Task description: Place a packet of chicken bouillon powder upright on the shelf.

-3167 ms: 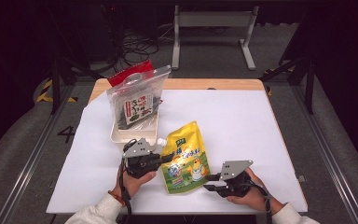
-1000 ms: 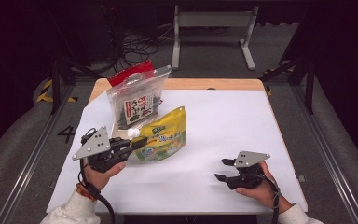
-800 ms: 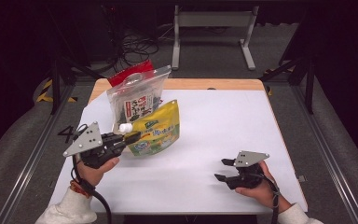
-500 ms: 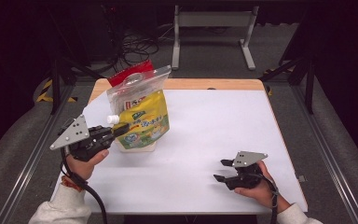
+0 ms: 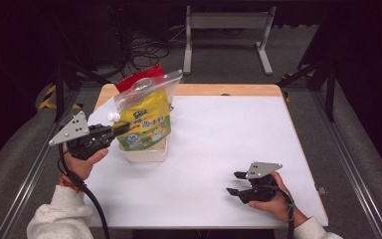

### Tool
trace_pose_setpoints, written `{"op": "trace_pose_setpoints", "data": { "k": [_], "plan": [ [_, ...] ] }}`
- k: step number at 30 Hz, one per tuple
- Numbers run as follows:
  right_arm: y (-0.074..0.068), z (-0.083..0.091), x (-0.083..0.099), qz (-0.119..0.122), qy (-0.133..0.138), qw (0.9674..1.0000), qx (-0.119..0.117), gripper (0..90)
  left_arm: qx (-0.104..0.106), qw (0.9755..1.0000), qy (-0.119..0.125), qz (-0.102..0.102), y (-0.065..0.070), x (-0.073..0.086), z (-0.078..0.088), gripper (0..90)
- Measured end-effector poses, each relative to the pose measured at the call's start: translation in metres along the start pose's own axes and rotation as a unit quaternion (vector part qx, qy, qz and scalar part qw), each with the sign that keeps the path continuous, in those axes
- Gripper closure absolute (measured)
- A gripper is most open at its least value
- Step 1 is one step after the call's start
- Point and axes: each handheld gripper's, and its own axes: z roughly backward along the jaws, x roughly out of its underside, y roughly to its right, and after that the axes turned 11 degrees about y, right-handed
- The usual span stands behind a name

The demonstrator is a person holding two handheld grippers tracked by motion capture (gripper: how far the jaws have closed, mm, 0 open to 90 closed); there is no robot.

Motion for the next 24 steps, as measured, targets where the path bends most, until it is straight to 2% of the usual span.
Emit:
{"op": "trace_pose_setpoints", "data": {
  "k": [3,8,12,14,15,18,20,23,24],
  "plan": [
    [-0.001,-0.002,0.001,0.001,-0.003,1.0,-0.001,37.5,0.001,0.9999,-0.012,0.0,-0.009,0.004,-0.001,89.8],
    [-0.001,-0.003,0.001,-0.001,-0.005,1.0,-0.005,37.4,0.005,0.9997,-0.023,0.011,-0.017,0.01,-0.002,89.8],
    [-0.001,-0.004,0.001,-0.002,-0.008,0.9999,-0.006,37.2,0.011,0.9991,-0.025,0.032,-0.024,0.018,-0.002,89.7],
    [-0.002,-0.005,0.001,-0.001,-0.009,0.9999,-0.008,37.1,0.019,0.9988,-0.017,0.042,-0.028,0.021,0.0,89.7],
    [-0.002,-0.005,0.002,-0.001,-0.009,0.9999,-0.008,37.1,0.019,0.9983,-0.012,0.053,-0.031,0.024,0.001,89.7],
    [-0.002,-0.005,0.002,-0.002,-0.011,0.9999,-0.009,37.1,0.036,0.9975,0.003,0.06,-0.036,0.027,0.006,89.6],
    [-0.002,-0.006,0.002,-0.002,-0.012,0.9999,-0.01,37.1,0.048,0.9969,0.005,0.062,-0.037,0.028,0.006,89.7],
    [-0.002,-0.007,0.003,-0.003,-0.014,0.9998,-0.012,37.0,0.058,0.9967,-0.007,0.057,-0.036,0.027,0.001,89.6],
    [-0.002,-0.007,0.003,-0.004,-0.015,0.9998,-0.012,36.8,0.055,0.997,-0.016,0.053,-0.035,0.027,-0.001,89.6]
  ]
}}
